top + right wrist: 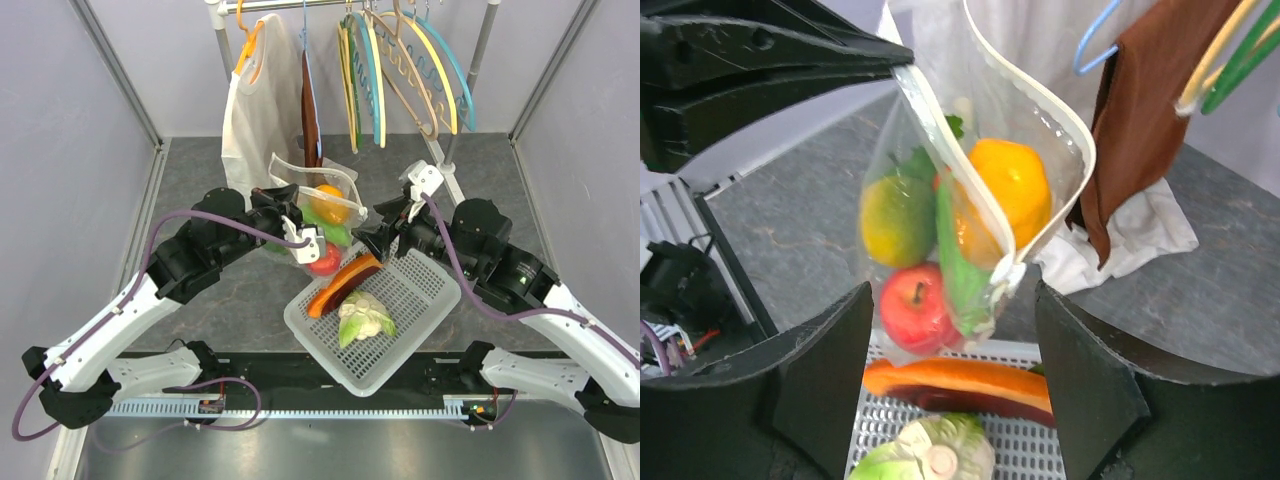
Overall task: Place the food in the zip-top bag and seal the zipper
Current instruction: Zip the zipper food storage bag at the center of the board.
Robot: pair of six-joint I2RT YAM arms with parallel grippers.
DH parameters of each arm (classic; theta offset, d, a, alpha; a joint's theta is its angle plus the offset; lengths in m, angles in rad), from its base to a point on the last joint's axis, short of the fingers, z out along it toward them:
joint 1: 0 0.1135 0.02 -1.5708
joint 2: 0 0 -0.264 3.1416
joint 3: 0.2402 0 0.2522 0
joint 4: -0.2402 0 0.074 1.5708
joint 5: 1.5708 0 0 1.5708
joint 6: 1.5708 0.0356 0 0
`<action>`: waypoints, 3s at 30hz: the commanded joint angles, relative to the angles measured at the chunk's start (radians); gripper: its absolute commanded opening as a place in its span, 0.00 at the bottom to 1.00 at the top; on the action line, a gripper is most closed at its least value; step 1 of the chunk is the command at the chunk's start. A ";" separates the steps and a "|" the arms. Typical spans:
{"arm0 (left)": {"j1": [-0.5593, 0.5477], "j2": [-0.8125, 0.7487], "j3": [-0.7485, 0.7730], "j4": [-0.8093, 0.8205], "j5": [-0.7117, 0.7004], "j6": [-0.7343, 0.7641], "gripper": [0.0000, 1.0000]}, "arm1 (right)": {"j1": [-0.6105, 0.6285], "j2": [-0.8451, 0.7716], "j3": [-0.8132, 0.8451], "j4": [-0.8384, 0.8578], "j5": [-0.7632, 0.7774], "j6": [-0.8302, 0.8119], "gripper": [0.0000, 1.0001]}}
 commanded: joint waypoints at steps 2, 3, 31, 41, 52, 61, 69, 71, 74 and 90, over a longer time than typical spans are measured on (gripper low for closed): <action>0.000 -0.003 0.041 0.099 -0.048 -0.112 0.02 | -0.005 0.013 -0.038 0.131 0.016 0.048 0.73; 0.000 -0.005 0.036 0.104 -0.049 -0.119 0.02 | -0.014 0.030 -0.041 0.139 0.022 0.050 0.72; 0.046 -0.045 0.081 -0.045 -0.065 -0.427 0.02 | -0.126 0.092 -0.117 0.379 -0.122 -0.065 0.00; 0.057 -0.065 0.153 -0.332 0.228 -0.581 0.95 | -0.157 0.145 0.014 0.230 -0.409 -0.271 0.00; 0.057 0.012 0.280 -0.367 0.498 -0.796 0.90 | -0.159 0.345 0.356 -0.221 -0.571 -0.536 0.00; 0.057 0.064 0.283 -0.194 0.446 -0.882 0.53 | -0.157 0.374 0.413 -0.296 -0.617 -0.591 0.00; 0.057 0.103 0.257 -0.119 0.474 -0.859 0.50 | -0.156 0.380 0.446 -0.332 -0.623 -0.624 0.00; 0.057 0.112 0.251 -0.096 0.472 -0.856 0.52 | -0.156 0.383 0.453 -0.338 -0.628 -0.624 0.00; 0.056 0.122 0.246 -0.071 0.484 -0.831 0.52 | -0.157 0.383 0.453 -0.346 -0.630 -0.631 0.00; 0.056 0.193 0.269 -0.099 0.523 -0.822 0.50 | -0.146 0.363 0.456 -0.353 -0.630 -0.676 0.00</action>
